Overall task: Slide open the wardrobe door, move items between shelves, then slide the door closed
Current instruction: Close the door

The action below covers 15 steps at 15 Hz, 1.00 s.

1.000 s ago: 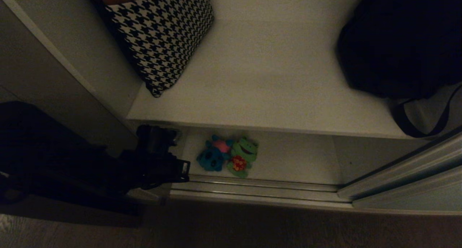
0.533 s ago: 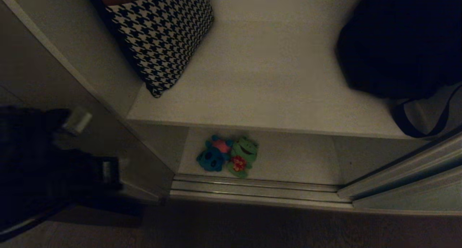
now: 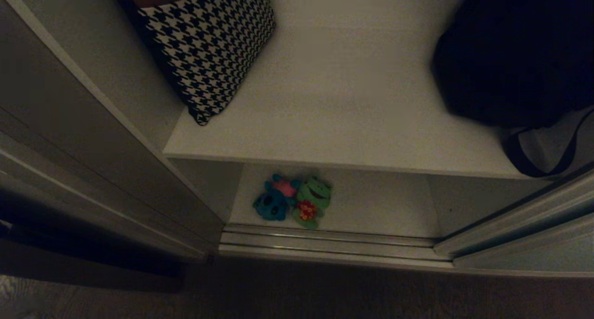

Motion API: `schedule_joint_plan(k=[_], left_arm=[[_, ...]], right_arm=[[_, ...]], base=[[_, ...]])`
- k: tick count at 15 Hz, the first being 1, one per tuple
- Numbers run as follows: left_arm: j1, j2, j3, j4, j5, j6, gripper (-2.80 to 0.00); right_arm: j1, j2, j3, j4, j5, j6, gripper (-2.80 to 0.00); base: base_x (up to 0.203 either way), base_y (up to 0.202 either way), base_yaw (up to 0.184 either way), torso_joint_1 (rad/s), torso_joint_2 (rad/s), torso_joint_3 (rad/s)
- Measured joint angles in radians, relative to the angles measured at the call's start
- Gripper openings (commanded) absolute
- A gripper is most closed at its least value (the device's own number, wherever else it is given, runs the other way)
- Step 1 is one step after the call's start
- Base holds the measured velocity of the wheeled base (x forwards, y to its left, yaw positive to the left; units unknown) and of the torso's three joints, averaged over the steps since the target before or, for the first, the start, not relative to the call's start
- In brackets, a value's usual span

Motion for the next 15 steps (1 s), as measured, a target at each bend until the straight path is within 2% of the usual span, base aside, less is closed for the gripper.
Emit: schedule_joint_plan(k=[4, 8, 10, 15], left_arm=[[0.032, -0.259, 0.196, 0.006, -0.028, 0.056, -2.8], [0.034, -0.332, 0.229, 0.015, -0.038, 0.128, -2.8], [0.034, -0.343, 0.231, 0.017, -0.036, 0.093, -2.8], [0.034, -0.347, 0.232, 0.018, -0.03, 0.086, -2.8]], right_arm=[[0.0, 0.0, 0.0, 0.0, 0.0, 0.0, -2.8], [0.0, 0.0, 0.0, -0.001, 0.001, 0.0, -2.8], [0.0, 0.0, 0.0, -0.001, 0.0, 0.0, -2.8], [0.0, 0.0, 0.0, -0.001, 0.001, 0.0, -2.8]], base=[[0.0, 0.0, 0.0, 0.0, 0.0, 0.0], [0.0, 0.0, 0.0, 0.0, 0.0, 0.0], [0.0, 0.0, 0.0, 0.0, 0.0, 0.0], [0.0, 0.0, 0.0, 0.0, 0.0, 0.0]])
